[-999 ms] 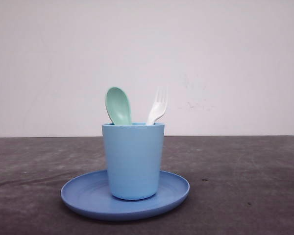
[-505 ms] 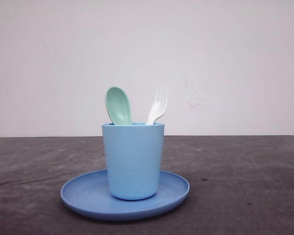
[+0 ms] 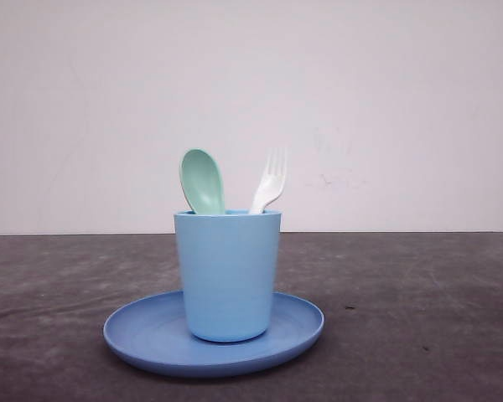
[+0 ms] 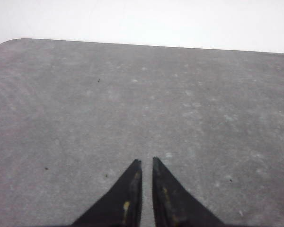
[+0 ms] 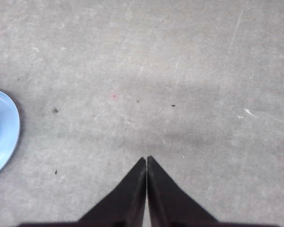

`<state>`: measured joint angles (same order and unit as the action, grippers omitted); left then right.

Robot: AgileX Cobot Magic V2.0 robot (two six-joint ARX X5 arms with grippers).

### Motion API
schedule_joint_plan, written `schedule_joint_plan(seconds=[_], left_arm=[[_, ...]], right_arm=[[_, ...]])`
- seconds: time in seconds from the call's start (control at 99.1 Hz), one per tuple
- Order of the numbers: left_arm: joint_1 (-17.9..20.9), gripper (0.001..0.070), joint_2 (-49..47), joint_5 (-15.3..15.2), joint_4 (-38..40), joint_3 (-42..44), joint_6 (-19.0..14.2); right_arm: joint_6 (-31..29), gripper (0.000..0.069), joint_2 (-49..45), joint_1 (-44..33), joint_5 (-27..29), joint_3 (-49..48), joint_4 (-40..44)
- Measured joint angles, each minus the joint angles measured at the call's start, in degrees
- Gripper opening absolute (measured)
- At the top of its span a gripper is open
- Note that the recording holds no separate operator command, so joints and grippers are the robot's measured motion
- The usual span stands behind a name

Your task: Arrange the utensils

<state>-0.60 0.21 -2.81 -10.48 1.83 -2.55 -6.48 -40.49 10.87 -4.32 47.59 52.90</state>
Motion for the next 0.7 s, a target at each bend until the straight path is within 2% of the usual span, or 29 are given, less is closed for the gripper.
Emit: schedule_joint_plan(seconds=[0.697], left_arm=[[0.0, 0.0014, 0.0, 0.1, 0.0, 0.0, 0.0]], right_arm=[[0.0, 0.0001, 0.4, 0.0, 0.2, 0.0, 0.0]])
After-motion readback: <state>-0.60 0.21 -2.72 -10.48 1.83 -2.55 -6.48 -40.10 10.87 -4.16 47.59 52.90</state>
